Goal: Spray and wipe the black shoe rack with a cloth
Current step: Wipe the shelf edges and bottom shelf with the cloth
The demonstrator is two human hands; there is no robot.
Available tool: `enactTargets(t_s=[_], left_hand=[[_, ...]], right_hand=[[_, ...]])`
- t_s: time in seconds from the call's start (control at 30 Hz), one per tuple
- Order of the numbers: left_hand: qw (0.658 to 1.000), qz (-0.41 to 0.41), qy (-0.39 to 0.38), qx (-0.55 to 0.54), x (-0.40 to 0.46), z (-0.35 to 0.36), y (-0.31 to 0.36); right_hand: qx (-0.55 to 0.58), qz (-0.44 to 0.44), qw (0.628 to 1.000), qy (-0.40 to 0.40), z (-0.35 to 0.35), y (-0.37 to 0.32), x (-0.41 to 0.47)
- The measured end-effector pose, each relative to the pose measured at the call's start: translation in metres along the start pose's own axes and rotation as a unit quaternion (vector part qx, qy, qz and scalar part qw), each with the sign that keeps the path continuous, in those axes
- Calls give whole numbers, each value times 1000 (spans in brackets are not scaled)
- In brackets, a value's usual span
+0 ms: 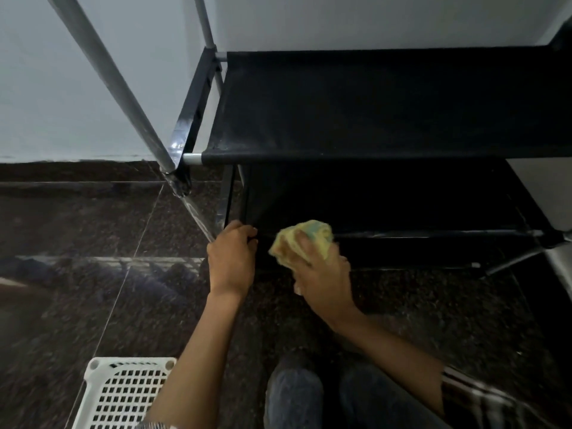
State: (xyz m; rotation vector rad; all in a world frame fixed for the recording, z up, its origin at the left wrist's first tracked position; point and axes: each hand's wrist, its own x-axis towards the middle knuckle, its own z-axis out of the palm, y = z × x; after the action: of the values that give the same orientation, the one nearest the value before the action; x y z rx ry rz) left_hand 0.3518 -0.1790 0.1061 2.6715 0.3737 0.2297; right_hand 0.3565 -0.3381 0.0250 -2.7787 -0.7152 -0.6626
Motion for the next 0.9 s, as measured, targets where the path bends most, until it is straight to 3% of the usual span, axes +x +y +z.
enactTargets(t_s=[0.1, 0.23, 0.33, 0.47, 0.6, 0.67, 0.8, 0.9], left_hand=[[1000, 2, 7, 16, 1, 0, 6], [1000, -9, -3, 23, 1, -2, 10], [1000, -16, 6, 10, -1, -1, 11], [1000, -26, 10, 9, -2, 1, 10], [999, -27, 11, 12, -2, 1, 13], [999, -28, 10, 25, -1, 1, 14], [998, -20, -22, 58, 5, 1, 16], [997, -12, -30, 72, 7, 0, 17]], right_hand=[[-35, -49, 997, 40, 5, -9, 11], [-39, -72, 991, 103, 5, 56, -20], [-75, 47, 994, 67, -2, 104, -51], [-32, 161, 986, 29, -4, 78, -49], [67, 26, 997, 26, -10, 19, -10], [87, 24, 996, -10, -23, -6, 14], [77, 194, 975, -81, -54, -1, 33], [60, 361, 916, -162, -80, 54, 43]])
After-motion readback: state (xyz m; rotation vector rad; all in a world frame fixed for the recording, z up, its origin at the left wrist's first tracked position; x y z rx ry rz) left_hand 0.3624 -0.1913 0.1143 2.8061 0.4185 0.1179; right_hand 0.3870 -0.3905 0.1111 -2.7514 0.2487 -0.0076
